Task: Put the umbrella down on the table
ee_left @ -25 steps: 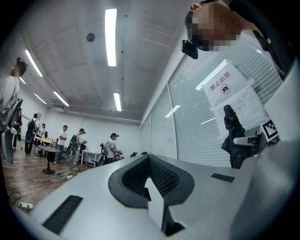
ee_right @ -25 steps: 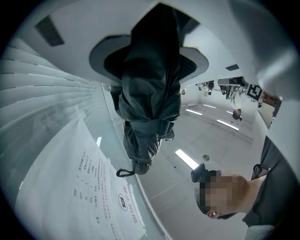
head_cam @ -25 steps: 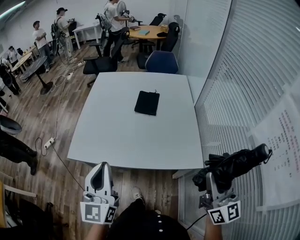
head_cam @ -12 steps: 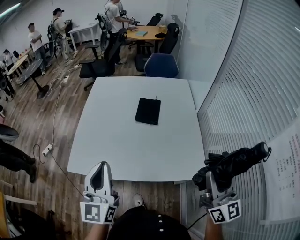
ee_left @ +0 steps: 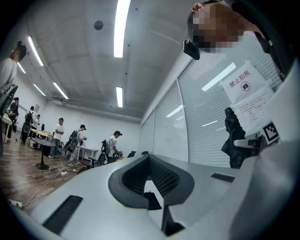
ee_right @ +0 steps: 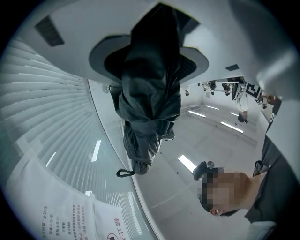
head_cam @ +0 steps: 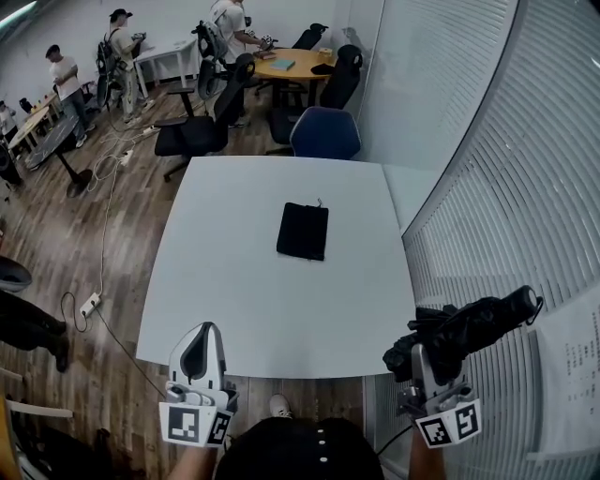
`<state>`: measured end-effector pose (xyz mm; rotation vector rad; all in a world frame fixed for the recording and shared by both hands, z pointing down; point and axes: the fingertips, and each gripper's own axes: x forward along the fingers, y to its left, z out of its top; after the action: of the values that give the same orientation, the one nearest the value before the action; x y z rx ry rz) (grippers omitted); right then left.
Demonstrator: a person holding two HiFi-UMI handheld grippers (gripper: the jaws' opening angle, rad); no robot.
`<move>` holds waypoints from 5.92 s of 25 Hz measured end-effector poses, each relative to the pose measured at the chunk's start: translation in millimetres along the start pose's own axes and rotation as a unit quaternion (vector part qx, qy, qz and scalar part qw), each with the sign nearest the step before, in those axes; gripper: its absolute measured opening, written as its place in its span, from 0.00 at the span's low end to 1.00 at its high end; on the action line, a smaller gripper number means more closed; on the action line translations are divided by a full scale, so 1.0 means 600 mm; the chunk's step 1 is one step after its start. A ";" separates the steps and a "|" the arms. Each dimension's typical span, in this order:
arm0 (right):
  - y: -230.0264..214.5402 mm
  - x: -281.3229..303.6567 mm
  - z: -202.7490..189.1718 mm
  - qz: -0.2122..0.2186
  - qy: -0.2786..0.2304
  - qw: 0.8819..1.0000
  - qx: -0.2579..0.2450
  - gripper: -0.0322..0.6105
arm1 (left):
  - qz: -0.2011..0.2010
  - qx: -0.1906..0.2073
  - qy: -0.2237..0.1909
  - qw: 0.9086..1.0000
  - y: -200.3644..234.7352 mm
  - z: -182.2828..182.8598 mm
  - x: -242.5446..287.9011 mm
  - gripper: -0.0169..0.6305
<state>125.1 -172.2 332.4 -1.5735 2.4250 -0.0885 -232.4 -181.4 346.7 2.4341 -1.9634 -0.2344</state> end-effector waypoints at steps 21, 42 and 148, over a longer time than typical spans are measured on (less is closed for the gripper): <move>-0.136 0.131 -0.102 0.026 0.082 0.996 0.020 0.46 | 0.011 -0.002 0.030 1.000 -0.051 -0.040 0.123 0.05; -0.234 0.196 -0.458 0.012 0.293 0.951 0.102 0.45 | 0.004 0.007 0.111 0.994 -0.090 -0.113 0.186 0.05; -0.202 0.137 0.025 -0.070 0.024 0.994 -0.085 0.10 | -0.018 0.033 -0.008 0.999 -0.043 -0.017 0.227 0.05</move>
<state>205.0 -295.8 326.0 -1.8345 2.4124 0.0570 -178.2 -309.2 338.9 2.5170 -1.9670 -0.1927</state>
